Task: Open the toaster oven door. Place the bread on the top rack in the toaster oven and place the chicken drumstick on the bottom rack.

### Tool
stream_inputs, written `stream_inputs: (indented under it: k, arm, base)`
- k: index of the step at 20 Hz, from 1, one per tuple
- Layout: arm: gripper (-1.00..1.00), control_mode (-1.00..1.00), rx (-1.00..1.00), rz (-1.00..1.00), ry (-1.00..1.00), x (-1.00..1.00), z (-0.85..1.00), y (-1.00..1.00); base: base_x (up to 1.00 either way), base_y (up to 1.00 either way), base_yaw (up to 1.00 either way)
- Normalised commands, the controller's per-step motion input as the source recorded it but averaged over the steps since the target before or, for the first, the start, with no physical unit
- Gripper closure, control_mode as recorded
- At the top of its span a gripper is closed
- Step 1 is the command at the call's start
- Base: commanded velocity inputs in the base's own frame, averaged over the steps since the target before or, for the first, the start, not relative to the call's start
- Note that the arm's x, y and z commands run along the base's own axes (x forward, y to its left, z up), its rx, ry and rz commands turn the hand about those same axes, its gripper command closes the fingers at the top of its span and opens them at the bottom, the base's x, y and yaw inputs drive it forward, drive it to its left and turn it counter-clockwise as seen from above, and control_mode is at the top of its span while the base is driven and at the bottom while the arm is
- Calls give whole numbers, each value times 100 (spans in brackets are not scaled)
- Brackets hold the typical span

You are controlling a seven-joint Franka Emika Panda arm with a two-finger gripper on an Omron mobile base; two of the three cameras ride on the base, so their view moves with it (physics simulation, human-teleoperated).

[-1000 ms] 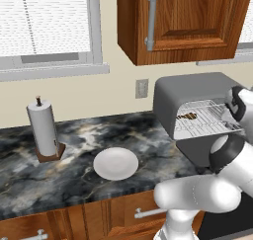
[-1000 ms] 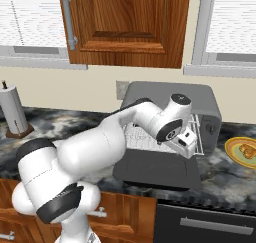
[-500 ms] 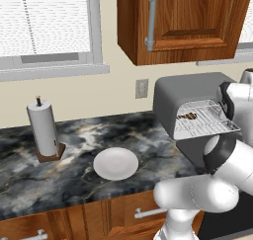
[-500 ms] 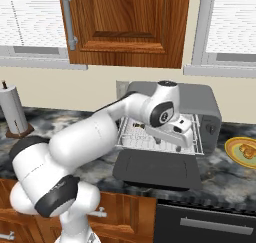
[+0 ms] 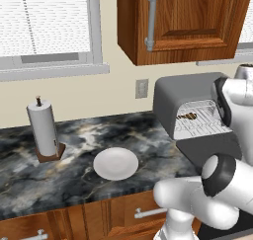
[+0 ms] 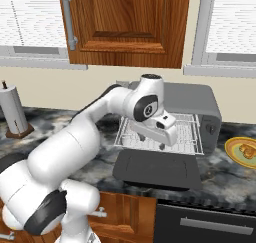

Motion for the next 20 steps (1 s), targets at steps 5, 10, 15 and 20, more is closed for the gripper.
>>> stream_inputs:
  k: [5,10,15,20]
  arm:
    - [-100,-100,0,-13,-2,-20,-8,67]
    - [-100,-100,0,-12,0,-13,-13,56]
    - [-100,-100,0,-2,0,0,0,8]
    - [-100,-100,0,0,0,0,0,0]
  base:
    - [0,0,0]
    - [0,0,0]
    - [0,0,0]
    - [0,0,0]
